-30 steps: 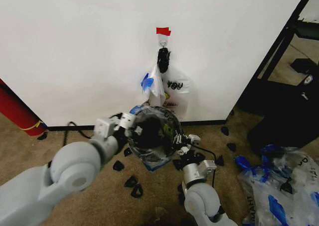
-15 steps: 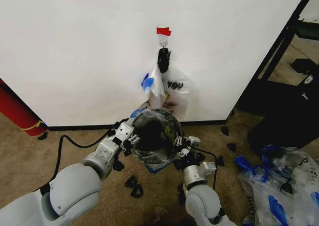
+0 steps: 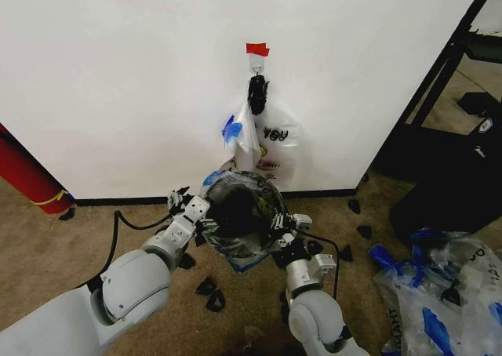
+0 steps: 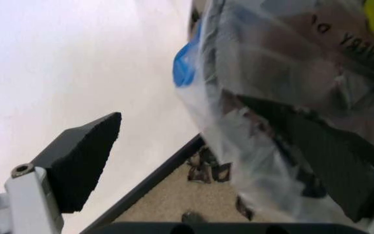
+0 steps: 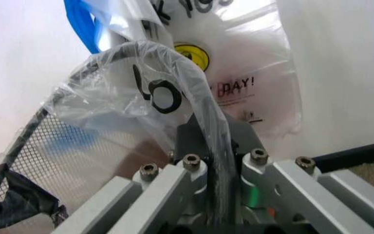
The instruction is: Pick up the garbage bag from the wall and place it over the trash bin.
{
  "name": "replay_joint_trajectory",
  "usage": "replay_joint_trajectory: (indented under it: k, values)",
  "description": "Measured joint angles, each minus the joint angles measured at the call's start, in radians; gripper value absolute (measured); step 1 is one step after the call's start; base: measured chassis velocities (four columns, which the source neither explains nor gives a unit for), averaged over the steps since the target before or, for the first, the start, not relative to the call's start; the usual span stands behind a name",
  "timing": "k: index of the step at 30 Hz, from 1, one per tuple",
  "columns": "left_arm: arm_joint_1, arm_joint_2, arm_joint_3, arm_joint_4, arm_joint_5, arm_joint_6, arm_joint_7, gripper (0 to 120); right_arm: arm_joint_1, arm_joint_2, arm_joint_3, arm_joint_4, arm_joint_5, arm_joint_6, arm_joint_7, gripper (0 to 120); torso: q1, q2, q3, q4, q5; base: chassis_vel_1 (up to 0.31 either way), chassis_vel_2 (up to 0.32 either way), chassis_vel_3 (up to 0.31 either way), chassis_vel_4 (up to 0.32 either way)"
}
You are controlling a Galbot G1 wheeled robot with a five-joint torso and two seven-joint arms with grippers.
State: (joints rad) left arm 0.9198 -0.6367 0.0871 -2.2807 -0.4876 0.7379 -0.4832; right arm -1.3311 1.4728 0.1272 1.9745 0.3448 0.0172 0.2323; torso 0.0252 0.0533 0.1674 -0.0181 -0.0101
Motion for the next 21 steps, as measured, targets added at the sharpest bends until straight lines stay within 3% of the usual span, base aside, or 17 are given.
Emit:
replay_joint_trajectory:
  k: [21]
  values:
    - [0.042, 0.044, -0.078, 0.015, -0.007, -0.005, 0.006, 100, 0.006, -0.007, -0.003, 0.015, 0.007, 0.001, -0.002, 0, 0.0, 0.0, 0.0, 0.0, 0.0, 0.0, 0.0, 0.0, 0.0]
